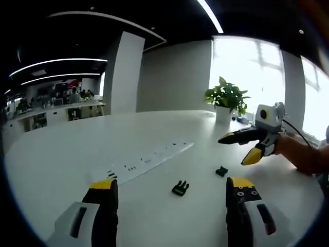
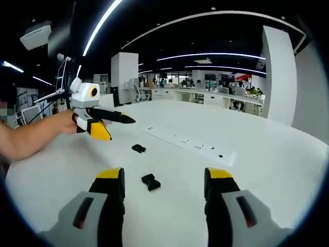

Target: Snap the two parts of the plastic buckle together until the buckle closes and remains connected.

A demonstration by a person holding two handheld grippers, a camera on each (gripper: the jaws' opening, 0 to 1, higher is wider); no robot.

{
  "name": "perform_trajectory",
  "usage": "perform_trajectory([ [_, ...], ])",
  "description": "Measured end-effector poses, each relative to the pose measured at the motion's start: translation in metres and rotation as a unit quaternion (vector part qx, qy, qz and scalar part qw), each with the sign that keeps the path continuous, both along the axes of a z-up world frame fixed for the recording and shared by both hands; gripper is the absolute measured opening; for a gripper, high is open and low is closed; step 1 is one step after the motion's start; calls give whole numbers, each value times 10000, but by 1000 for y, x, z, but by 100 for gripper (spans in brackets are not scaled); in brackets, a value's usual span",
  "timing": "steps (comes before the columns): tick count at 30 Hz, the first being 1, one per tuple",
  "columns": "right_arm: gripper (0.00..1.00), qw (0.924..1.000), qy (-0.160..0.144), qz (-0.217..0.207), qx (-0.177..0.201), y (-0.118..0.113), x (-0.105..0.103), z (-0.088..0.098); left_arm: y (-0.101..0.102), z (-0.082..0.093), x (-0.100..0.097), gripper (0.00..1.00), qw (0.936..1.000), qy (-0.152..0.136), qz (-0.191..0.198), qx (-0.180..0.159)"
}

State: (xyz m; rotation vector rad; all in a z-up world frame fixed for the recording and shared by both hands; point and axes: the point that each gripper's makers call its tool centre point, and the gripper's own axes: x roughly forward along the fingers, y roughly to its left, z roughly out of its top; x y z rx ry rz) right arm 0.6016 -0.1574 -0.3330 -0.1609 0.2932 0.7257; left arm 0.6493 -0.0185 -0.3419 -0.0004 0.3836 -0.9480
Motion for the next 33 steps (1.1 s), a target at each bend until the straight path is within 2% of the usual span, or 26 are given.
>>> perform_trajectory([
  [7, 61, 10000, -48, 33, 28, 5, 2, 4, -4, 0, 4, 87, 9999, 39, -91, -103],
  [16, 58, 9998, -93, 137, -76, 10, 7, 4, -9, -5, 2, 87, 9998, 105, -185, 16],
  [18, 58, 9999, -84, 141, -2, 11, 9, 6, -11, -4, 3, 86, 9997, 97, -223, 24],
  [25, 56, 9998, -61, 189, -38, 10, 10, 4, -12, -3, 7, 84, 9994, 131, -328, -58],
  [29, 56, 9996, -94, 241, -63, 10, 10, 3, -14, -7, 1, 82, 9987, -73, -471, 183],
  [33, 56, 9995, -98, 290, -117, 10, 9, 1, -16, -11, 1, 82, 9980, -110, -535, 333],
])
